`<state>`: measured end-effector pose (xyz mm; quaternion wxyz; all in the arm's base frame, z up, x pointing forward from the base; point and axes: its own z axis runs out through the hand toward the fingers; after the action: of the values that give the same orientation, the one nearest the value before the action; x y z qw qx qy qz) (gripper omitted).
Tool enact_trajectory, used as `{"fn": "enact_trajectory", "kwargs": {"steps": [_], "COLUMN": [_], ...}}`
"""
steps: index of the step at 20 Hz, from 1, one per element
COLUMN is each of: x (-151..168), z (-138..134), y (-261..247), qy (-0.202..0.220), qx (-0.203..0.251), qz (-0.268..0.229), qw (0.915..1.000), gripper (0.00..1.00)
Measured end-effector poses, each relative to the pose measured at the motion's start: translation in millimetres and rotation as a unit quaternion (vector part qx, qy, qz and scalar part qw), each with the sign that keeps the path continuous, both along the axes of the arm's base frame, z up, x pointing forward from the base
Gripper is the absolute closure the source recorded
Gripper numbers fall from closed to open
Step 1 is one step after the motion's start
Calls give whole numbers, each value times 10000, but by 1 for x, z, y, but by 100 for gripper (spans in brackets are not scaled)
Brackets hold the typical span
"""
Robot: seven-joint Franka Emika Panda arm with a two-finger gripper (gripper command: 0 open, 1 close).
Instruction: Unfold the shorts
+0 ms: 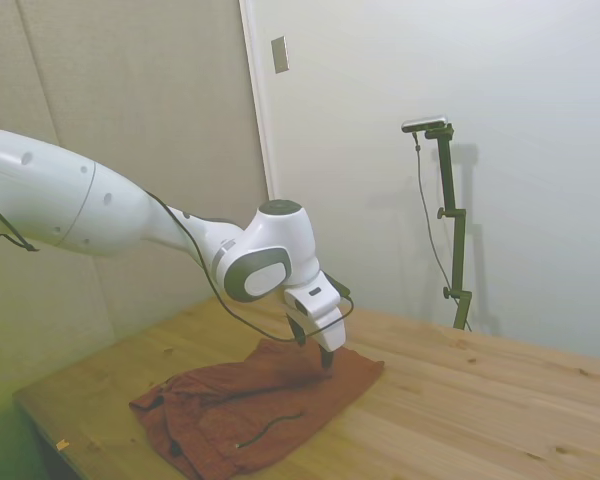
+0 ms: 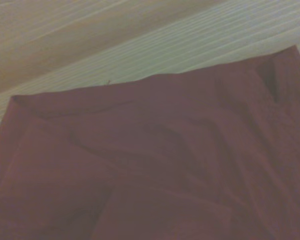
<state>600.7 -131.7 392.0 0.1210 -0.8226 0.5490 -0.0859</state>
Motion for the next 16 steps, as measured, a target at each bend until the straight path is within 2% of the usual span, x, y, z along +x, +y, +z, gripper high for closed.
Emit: {"fn": "enact_trajectory", "kwargs": {"steps": [3, 4, 11, 16], "x": [5, 7, 15, 14], "z": [-14, -19, -27, -33], "y": [-2, -2, 9, 9], "qy": [80, 99, -89, -99], "qx": [54, 75, 184, 170], "qz": [-13, -6, 411, 514], "qw": [10000, 9999, 9989, 9985], "gripper": [0, 100, 100, 100]}}
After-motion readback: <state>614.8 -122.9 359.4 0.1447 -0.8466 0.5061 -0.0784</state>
